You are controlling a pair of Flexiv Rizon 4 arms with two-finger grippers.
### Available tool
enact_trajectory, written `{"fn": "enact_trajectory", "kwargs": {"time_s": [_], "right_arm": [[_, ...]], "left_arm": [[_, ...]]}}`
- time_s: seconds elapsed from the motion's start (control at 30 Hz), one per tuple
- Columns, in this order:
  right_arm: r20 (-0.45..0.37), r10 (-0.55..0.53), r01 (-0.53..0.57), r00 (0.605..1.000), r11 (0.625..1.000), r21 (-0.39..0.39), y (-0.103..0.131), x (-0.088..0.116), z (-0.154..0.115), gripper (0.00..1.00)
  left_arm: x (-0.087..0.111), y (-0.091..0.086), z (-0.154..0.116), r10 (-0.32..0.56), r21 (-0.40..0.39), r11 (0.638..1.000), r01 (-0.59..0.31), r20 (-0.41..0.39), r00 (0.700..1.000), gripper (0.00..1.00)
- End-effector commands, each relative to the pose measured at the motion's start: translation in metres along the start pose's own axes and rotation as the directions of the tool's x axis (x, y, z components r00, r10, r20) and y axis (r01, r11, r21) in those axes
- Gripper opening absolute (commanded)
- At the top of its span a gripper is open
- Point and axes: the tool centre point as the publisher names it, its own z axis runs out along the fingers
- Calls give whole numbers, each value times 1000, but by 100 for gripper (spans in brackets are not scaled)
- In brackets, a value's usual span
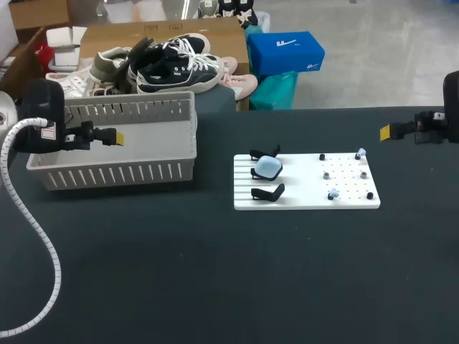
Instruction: Pick up each earbud case from the left stands, insert the matching earbuds, close the lid, and place the case in the box.
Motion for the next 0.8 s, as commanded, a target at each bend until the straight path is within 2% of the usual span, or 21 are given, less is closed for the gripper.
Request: {"fn": "enact_trajectory", "kwargs": {"time_s": [0.03,0.5,0.67,0.8], "right_arm": [[-1,-1,1,1000,1000,-2,-1,0,0,100],[-1,-1,1,1000,1000,-2,-1,0,0,100],[-1,-1,1,1000,1000,-2,-1,0,0,100],[-1,-1,1,1000,1000,-2,-1,0,0,100]], "left_arm": [[-2,-1,0,0,-5,1000,0,-7,1000,100],[-2,-1,0,0,-5,1000,0,-7,1000,100],[-8,-4,9,69,-21,997,-69,-5,998,100],[-12,-14,17,149,17,989,-149,0,989,100]]}}
